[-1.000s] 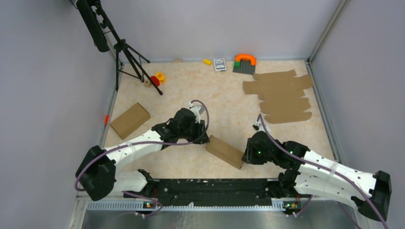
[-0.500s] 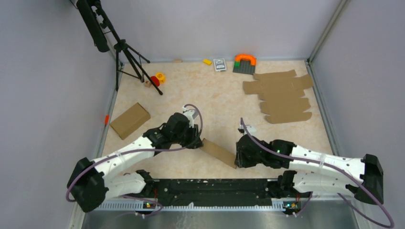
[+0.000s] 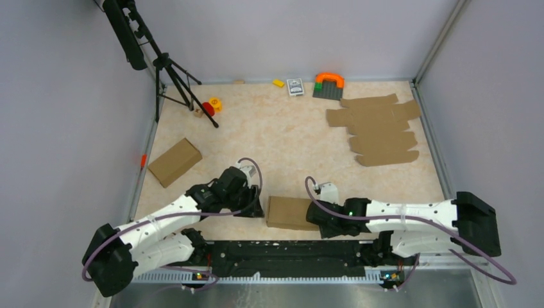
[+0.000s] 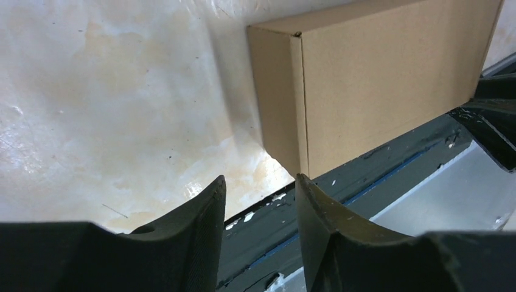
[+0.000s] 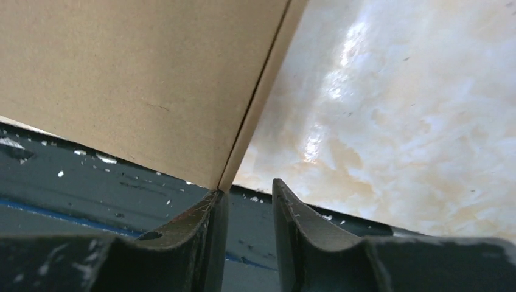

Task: Fold the paper box

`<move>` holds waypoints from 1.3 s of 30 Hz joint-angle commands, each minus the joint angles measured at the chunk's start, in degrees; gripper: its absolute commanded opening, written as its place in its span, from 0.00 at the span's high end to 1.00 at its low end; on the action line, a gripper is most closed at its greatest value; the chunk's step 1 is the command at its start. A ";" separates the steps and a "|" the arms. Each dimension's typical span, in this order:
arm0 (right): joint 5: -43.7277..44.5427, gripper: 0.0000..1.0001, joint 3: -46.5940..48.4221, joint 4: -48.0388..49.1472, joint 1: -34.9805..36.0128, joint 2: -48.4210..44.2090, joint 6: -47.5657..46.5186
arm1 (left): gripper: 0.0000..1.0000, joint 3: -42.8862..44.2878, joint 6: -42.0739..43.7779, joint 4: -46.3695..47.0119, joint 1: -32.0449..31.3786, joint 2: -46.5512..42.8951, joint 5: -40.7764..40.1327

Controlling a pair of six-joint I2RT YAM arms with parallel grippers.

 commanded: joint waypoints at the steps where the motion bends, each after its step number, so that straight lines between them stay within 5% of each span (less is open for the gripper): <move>1: 6.66 0.66 2.64 0.26 -1.32 -5.55 -0.53 | 0.50 -0.05 -3.96 4.38 -0.09 -2.52 -3.21; 5: 4.86 0.54 1.64 0.91 -2.93 -17.25 -2.09 | 0.33 -0.09 -6.39 7.87 0.00 -4.73 -2.93; 9: 2.45 0.35 -0.76 1.81 -7.85 -24.46 -1.94 | 0.33 -1.74 -8.57 12.54 0.00 -3.55 -1.36; 13: -3.36 0.25 -3.71 6.51 -14.98 -23.16 -0.69 | 0.33 -1.48 -10.04 14.22 0.00 0.96 -0.92; 18: -9.45 0.16 -7.59 15.39 -16.80 -18.34 1.71 | 0.20 -3.31 -13.45 16.95 0.00 3.37 -0.34; 24: -11.82 0.20 -13.94 22.49 -18.89 -16.30 2.93 | 0.20 -7.82 -15.50 22.04 0.00 5.03 0.82; 32: -16.81 0.48 -22.45 31.95 -22.48 -23.72 5.02 | 0.19 -12.41 -19.21 33.93 0.00 6.92 6.22; 39: -19.54 0.58 -25.69 31.56 -24.97 -27.75 5.88 | 0.19 -14.78 -21.84 40.45 0.16 6.41 8.36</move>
